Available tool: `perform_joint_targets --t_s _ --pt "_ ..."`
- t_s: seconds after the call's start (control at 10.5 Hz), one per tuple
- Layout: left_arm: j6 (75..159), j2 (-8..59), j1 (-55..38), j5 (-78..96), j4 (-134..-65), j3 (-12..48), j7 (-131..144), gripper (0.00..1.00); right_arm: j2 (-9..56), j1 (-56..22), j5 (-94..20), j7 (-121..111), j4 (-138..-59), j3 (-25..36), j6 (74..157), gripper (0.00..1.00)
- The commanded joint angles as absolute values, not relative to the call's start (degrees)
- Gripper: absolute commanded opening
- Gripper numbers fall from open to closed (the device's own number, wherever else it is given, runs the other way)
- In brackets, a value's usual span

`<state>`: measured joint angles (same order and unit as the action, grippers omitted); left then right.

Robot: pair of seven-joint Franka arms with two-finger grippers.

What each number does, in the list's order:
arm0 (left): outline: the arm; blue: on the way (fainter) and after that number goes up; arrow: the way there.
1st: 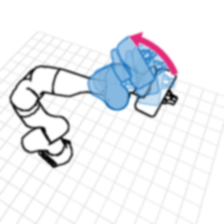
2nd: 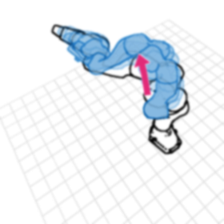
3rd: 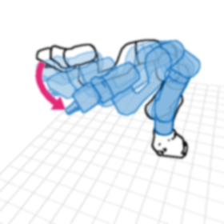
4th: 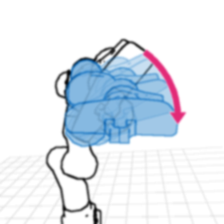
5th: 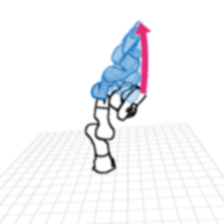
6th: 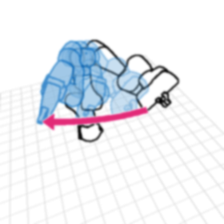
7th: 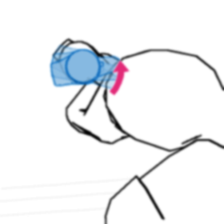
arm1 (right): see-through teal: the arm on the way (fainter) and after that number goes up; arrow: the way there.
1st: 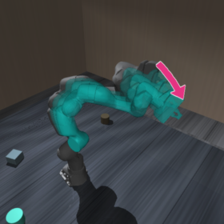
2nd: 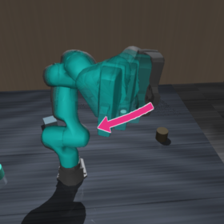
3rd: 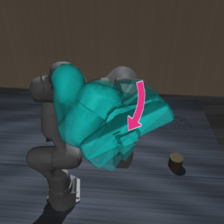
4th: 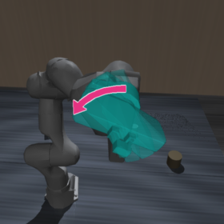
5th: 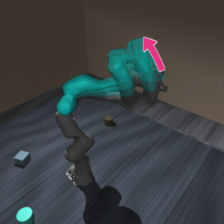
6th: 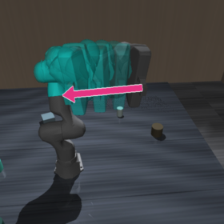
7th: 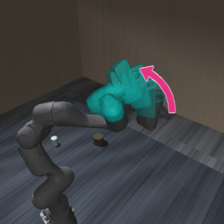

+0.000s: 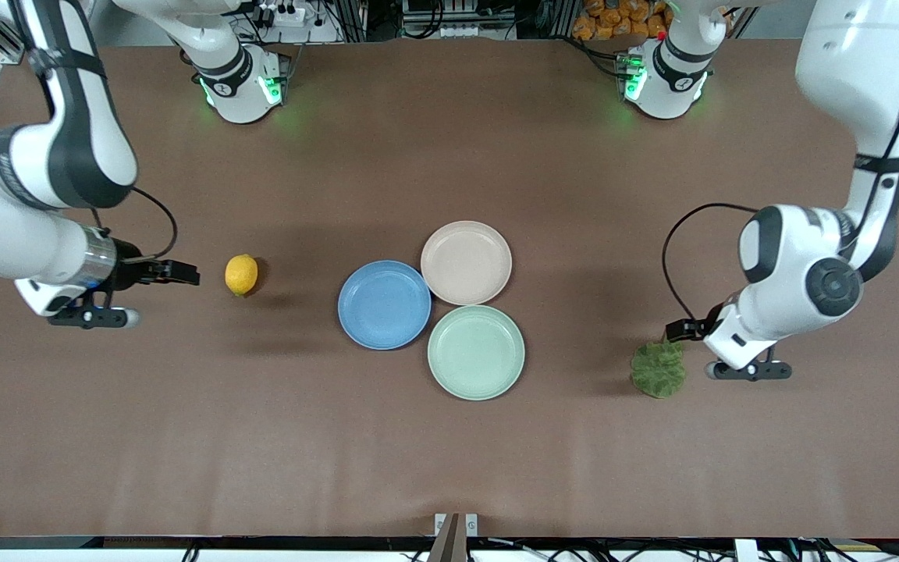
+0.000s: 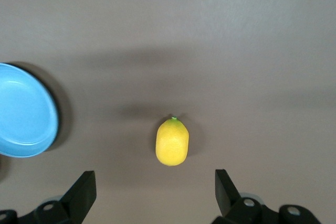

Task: Place lemon and lettuce in plates
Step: 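Reach the right gripper to the lemon while the left gripper reaches the lettuce, then grasp the lemon with the right gripper while the left gripper grasps lettuce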

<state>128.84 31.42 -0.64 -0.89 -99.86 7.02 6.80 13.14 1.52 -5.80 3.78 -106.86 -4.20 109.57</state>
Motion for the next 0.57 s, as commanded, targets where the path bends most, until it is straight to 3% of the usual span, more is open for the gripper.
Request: perform_joint_targets --t_s 0.0,0.38,0.48 --pt "131.9 35.0 -0.9 -2.3 -98.7 7.1 6.6 1.0 15.3 2.7 -6.7 3.4 -113.7 -4.7 117.0 1.0" --pt "135.4 39.4 -1.5 -6.6 -97.5 7.1 6.4 1.0 22.6 2.5 -6.6 3.4 -116.5 -4.7 123.9 1.0" --pt "135.8 39.7 -1.5 -8.0 -97.4 7.1 6.6 0.9 23.6 2.5 -6.7 3.4 -117.0 -4.7 125.3 1.0"
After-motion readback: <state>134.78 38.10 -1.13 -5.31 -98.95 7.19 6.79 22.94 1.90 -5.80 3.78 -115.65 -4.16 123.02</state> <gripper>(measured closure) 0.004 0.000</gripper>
